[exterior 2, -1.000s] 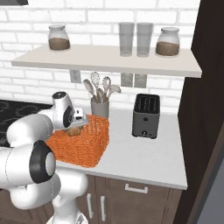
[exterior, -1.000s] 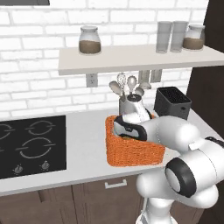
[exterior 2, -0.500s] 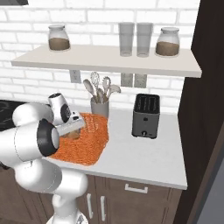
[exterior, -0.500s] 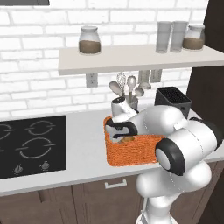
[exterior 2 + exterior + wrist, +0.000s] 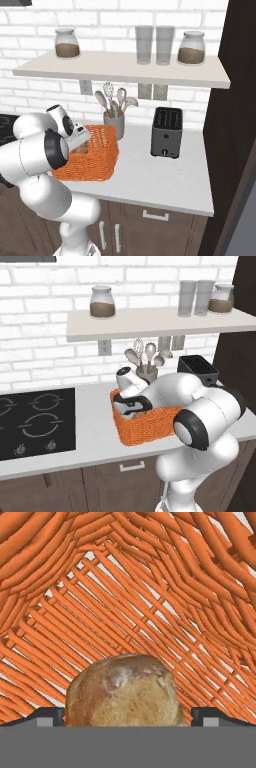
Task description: Open the cabinet, pick up the bread from the cabinet and place it in the basket. Then move the basket to the dining counter.
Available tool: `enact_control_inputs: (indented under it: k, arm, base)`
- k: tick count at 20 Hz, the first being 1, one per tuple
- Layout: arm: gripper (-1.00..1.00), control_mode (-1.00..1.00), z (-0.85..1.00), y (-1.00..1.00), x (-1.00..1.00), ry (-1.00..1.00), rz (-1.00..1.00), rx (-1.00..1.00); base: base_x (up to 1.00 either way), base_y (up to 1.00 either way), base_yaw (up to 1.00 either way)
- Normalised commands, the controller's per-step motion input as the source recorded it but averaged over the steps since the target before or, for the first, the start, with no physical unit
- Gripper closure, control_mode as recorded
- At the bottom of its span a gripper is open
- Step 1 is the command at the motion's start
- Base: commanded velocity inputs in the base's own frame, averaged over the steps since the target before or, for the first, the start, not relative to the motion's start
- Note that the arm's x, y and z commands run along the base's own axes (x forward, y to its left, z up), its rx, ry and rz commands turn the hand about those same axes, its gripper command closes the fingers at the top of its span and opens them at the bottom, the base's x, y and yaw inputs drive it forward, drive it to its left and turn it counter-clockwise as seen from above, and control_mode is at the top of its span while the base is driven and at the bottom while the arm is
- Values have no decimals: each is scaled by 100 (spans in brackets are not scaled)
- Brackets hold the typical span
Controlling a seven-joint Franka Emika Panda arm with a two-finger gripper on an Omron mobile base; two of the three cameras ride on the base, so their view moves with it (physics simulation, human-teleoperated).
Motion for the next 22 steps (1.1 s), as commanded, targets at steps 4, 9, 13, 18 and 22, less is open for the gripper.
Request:
enact_control_inputs:
  k: [4, 9, 13, 18, 22]
  arm:
    - [-100, -100, 49, 4, 0, 0, 5, 3]
    - [-100, -100, 100, 0, -4, 0, 0, 4]
    - [-100, -100, 87, 2, -8, 4, 0, 12]
    - [-100, -100, 54, 25, -62, 1, 0, 21]
    - [-100, -100, -9, 51, -99, 0, 0, 11]
  base:
    - [0, 0, 0]
    - [0, 0, 0]
    - [0, 0, 0]
    - [0, 0, 0]
    - [0, 0, 0]
